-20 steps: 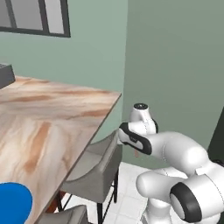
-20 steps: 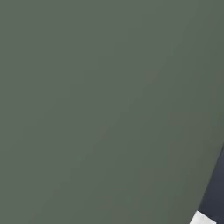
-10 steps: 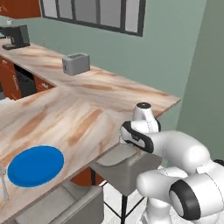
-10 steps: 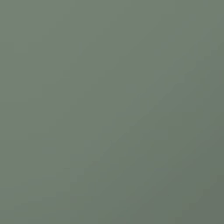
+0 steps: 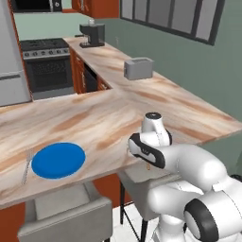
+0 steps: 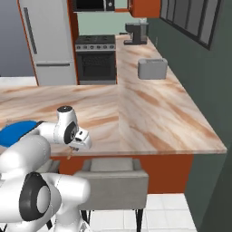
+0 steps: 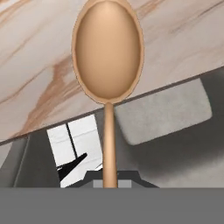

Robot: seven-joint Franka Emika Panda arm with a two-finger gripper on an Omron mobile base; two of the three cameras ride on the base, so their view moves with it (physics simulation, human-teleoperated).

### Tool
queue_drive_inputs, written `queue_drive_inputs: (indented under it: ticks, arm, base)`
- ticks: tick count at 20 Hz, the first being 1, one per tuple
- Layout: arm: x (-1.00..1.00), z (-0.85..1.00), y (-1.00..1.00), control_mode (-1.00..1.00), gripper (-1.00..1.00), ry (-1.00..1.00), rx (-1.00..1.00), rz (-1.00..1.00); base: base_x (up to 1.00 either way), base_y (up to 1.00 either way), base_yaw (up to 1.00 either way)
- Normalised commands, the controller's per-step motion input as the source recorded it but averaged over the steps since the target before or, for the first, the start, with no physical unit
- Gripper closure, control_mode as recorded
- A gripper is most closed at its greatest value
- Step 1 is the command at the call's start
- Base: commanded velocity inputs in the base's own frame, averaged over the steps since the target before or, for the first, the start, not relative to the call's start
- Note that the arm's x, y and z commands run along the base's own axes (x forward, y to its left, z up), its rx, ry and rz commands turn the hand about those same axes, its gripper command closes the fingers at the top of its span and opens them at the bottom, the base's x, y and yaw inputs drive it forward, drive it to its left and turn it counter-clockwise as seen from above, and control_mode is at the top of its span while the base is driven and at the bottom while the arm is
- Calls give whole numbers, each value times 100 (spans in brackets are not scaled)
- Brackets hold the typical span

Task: Take the fork and place it on the left side of the plate. Then take the spoon and place it on the right side of the plate. Make sure they're directly next to the plate.

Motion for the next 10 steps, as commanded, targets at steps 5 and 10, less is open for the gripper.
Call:
queue_drive_inputs:
  ticks: [5,10]
  arm:
    - [0,0,0,100,100,0,0,0]
    - [0,0,0,100,100,0,0,0]
  base:
    - [46,0,48]
    - [11,0,21]
